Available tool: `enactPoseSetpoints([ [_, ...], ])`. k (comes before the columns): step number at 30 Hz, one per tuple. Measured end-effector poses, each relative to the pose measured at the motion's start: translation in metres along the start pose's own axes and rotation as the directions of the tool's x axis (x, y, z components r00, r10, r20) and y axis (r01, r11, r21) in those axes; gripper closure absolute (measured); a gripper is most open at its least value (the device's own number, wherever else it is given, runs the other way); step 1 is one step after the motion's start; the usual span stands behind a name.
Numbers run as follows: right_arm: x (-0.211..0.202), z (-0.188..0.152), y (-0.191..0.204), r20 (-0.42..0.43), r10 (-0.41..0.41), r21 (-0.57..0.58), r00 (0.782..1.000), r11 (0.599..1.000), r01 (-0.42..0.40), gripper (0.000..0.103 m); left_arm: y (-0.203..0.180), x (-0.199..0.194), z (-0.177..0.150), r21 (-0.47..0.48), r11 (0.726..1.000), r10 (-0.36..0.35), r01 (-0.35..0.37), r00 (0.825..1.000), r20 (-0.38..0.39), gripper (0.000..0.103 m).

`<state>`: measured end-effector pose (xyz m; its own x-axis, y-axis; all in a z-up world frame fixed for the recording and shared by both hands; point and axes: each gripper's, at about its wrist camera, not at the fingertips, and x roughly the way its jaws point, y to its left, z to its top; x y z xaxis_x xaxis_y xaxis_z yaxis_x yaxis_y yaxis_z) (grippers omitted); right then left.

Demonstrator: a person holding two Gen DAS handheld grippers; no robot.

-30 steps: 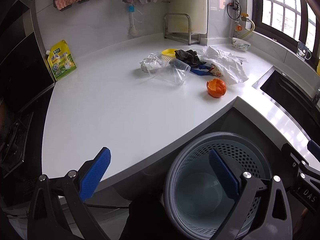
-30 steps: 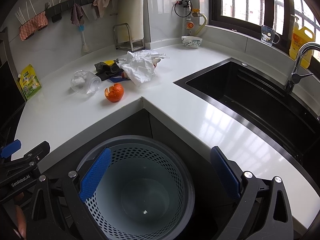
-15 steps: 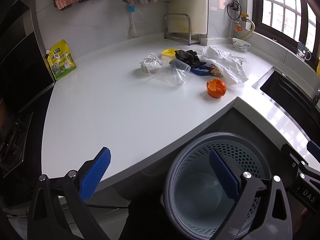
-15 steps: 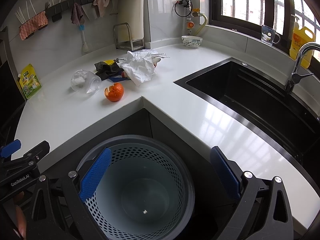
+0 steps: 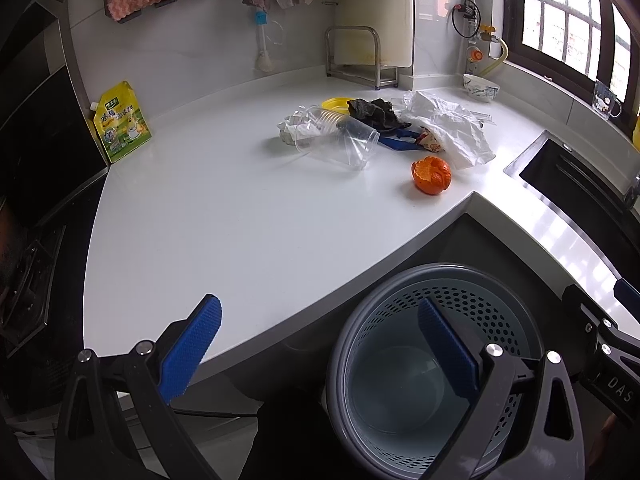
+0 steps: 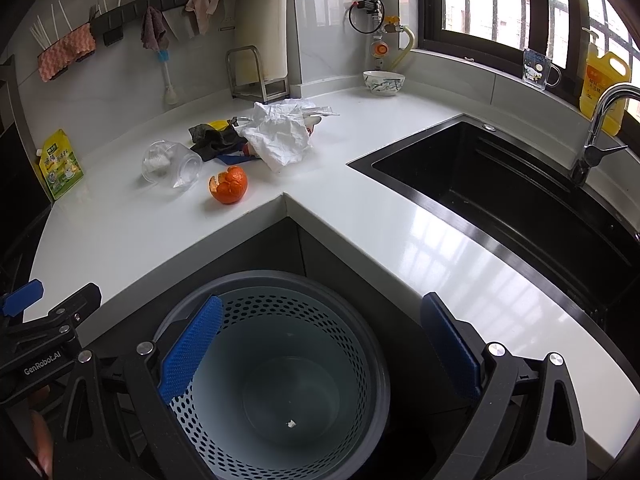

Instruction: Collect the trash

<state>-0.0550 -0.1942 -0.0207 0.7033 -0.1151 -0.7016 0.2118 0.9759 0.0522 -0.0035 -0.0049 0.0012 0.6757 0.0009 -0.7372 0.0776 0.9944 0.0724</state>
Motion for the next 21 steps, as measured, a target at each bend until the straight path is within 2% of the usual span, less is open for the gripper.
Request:
enactPoseSetpoints([
  [21, 0.0047, -0.0013, 0.0012, -0.007, 0.014, 0.011, 1.000, 1.000, -0.014, 0.008, 0.0030, 0.0036, 0.0017, -0.002, 1.000, 0.009, -0.009, 1.000, -0.001, 0.006],
])
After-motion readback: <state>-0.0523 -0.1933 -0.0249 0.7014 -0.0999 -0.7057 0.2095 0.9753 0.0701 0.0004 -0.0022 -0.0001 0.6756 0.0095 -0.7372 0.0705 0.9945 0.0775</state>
